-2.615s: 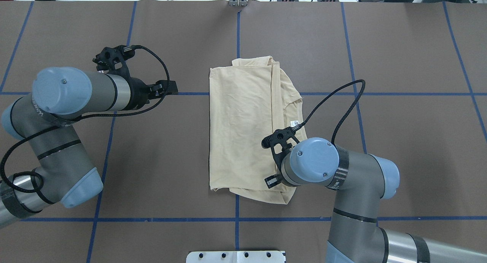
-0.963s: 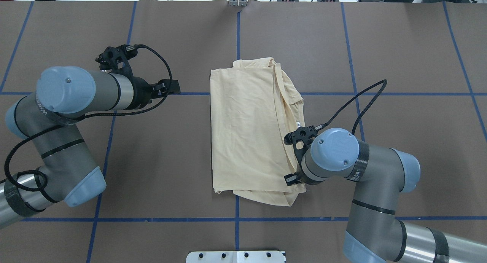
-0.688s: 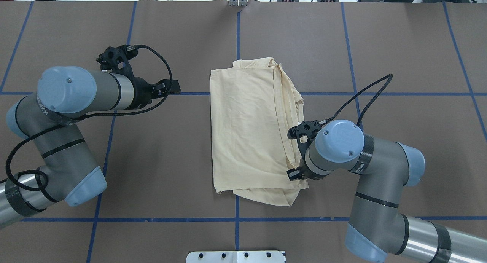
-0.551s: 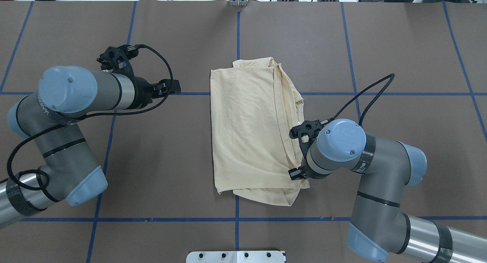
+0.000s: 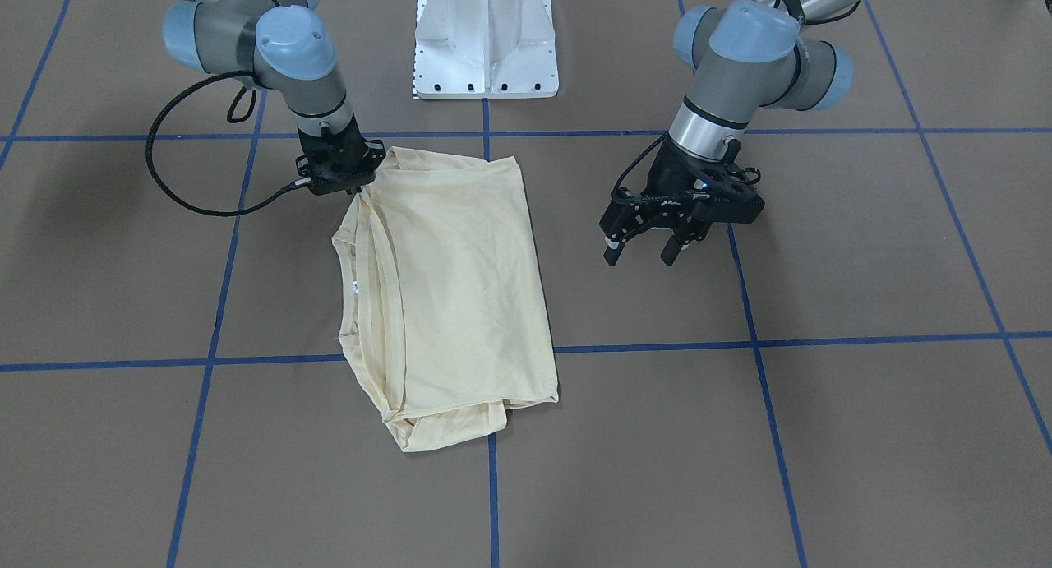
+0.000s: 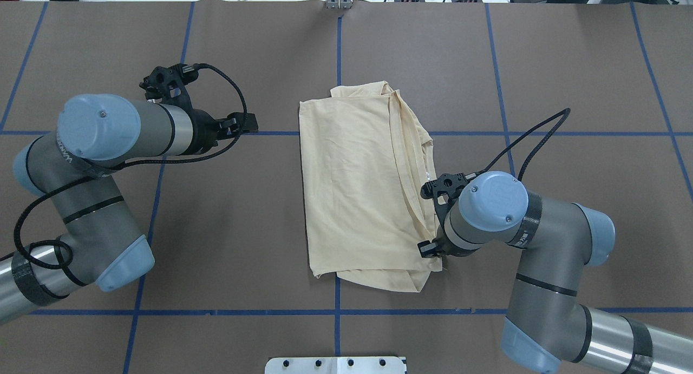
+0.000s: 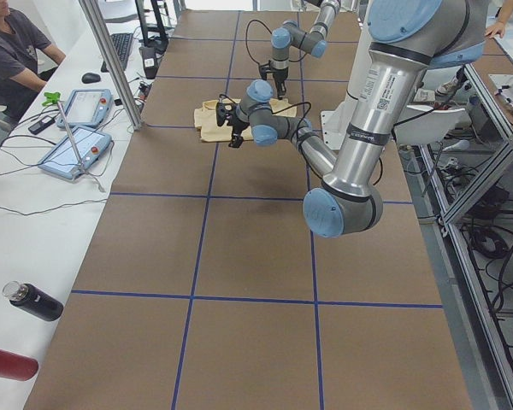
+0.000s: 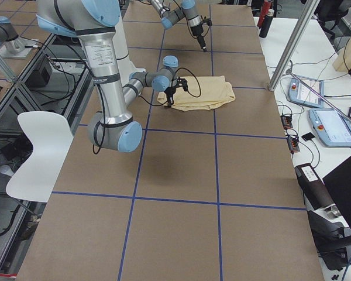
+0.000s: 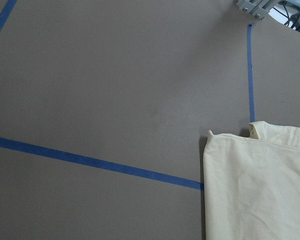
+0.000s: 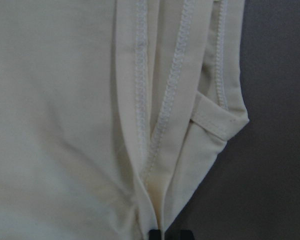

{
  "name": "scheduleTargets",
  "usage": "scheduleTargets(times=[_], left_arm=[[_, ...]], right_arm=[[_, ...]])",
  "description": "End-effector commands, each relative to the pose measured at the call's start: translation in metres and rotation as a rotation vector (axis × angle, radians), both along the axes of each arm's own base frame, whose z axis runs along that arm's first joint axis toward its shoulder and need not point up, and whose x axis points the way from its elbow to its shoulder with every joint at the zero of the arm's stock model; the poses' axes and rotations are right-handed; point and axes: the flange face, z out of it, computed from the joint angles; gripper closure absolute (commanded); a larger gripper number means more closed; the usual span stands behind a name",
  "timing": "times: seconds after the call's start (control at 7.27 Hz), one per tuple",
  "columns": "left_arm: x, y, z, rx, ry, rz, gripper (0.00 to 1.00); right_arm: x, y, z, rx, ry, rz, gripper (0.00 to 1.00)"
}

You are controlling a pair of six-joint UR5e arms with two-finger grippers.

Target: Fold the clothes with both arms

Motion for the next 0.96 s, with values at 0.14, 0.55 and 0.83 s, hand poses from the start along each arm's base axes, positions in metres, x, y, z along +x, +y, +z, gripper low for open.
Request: scheduleTargets(times=[0.14,0.55,0.83], left_arm=[[0.001,-0.001,0.002,0.001,-0.005,0.000,0.00],[0.001,-0.001,0.001,0.004,-0.004,0.003,0.00],[0.001,-0.002,-0.001,0.005,-0.002,0.001,0.00]], right_arm=[[0.022,0.015,0.001,-0.029,-0.012,0.009,0.57],[0.011,0.014,-0.017,0.034,-0.030,0.035,0.01],[-0.012,-0.013,-0.050,0.112,-0.050,0.088,0.00]])
